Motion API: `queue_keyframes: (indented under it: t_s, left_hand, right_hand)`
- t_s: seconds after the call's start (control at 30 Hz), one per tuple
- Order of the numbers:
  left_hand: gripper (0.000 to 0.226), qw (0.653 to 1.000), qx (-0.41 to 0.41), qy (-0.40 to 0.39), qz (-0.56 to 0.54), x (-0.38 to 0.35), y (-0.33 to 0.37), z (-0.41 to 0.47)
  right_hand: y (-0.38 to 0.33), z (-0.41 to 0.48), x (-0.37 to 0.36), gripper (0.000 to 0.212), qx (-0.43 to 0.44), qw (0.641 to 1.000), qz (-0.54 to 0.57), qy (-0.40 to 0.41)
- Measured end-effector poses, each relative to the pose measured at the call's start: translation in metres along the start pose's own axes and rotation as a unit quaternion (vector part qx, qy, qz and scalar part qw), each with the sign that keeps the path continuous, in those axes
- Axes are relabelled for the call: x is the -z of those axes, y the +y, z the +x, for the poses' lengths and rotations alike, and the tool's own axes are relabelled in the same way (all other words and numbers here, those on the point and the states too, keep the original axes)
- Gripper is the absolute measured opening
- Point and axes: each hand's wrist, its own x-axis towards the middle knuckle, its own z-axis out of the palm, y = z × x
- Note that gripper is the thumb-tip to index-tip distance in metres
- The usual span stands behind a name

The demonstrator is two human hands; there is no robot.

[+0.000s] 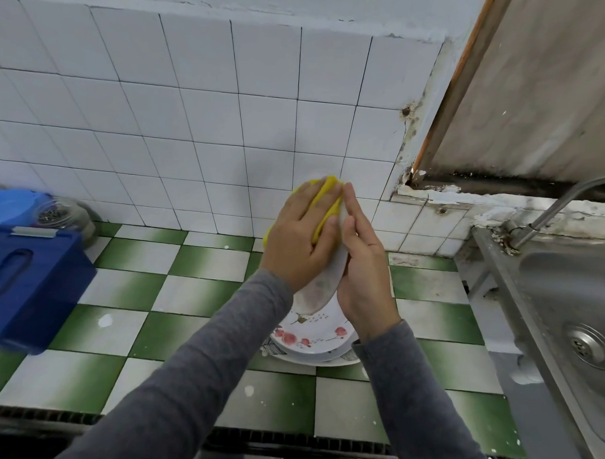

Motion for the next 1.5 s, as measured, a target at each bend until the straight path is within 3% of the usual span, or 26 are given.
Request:
queue_keyframes:
  t_s: [0.07,0.13,0.27,0.43,0.63,0.73,0.83,0.9,1.27,1.5]
  left_hand:
    - [0.045,0.998,-0.055,-0.011,0.021,-0.002,-0.004,-0.003]
    - [0.045,0.999,-0.034,-0.023,-0.001,-0.002,-0.007,-0.003]
    - [0.044,0.990,0.109,-0.021,-0.089,0.004,-0.010,0.001]
    - [0.033,0.936,0.286,-0.005,-0.208,0.016,-0.022,0.004]
    - [0.038,0.905,0.353,0.031,-0.238,0.009,-0.032,-0.016]
    - [0.046,0.917,0.299,0.074,-0.255,-0.003,-0.019,-0.035]
    - [0.049,0.978,0.143,0.054,-0.141,-0.014,-0.010,-0.048]
    - [0.052,0.997,0.041,0.017,-0.064,-0.018,-0.010,-0.052]
    - [0.055,0.986,-0.102,-0.132,0.022,-0.003,-0.019,-0.040]
    - [0.058,0.966,-0.209,-0.103,0.113,0.011,-0.024,-0.028]
  right_hand:
    - [0.001,0.001,0.003,0.038,0.003,1.000,-0.021,0.000]
    - [0.002,0.001,0.004,0.038,0.003,0.999,-0.048,-0.001]
    - [0.000,0.001,0.010,0.036,-0.007,0.997,-0.077,-0.002]
    - [-0.006,0.003,0.022,0.033,0.005,0.997,-0.077,0.024]
    - [-0.018,0.002,0.021,0.040,0.052,0.996,0.057,0.049]
    - [-0.016,0.006,0.021,0.037,0.070,0.991,0.094,0.068]
    - [-0.012,0.016,0.023,0.034,0.061,0.984,0.130,0.110]
    - [-0.010,0.023,0.025,0.037,0.045,0.981,0.141,0.127]
    - [-0.034,0.059,0.034,0.048,-0.078,0.978,0.054,0.188]
    - [-0.050,0.075,0.032,0.052,-0.152,0.949,0.104,0.255]
